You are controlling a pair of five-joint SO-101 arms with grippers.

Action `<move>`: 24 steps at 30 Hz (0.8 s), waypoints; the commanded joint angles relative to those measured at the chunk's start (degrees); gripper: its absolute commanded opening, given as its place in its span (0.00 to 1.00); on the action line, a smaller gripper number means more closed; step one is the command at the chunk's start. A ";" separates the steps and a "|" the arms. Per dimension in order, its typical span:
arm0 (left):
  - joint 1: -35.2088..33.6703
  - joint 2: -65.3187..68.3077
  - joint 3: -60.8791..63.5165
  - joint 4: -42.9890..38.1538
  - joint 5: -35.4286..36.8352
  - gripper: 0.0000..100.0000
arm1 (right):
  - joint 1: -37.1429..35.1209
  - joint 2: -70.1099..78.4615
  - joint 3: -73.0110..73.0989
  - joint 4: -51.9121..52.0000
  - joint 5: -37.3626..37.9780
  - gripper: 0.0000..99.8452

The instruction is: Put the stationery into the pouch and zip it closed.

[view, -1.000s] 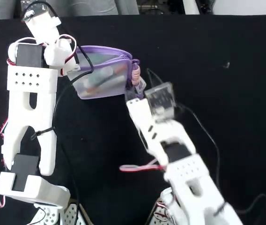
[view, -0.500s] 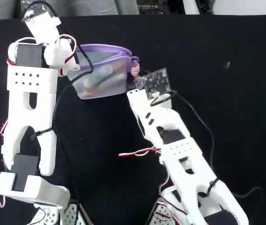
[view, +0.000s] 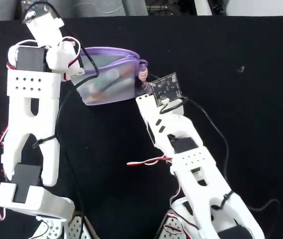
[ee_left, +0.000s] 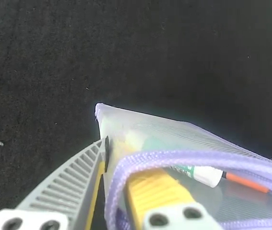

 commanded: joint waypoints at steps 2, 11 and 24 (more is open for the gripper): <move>0.31 0.18 1.27 -0.79 -0.70 0.03 | -2.64 -6.29 1.01 -1.14 0.18 0.12; 0.31 0.18 1.27 -0.53 -0.70 0.03 | -5.19 -6.99 0.84 -1.23 0.18 0.20; 0.40 0.18 1.36 -0.44 -0.70 0.03 | 1.58 4.35 -6.37 -0.79 -11.60 0.20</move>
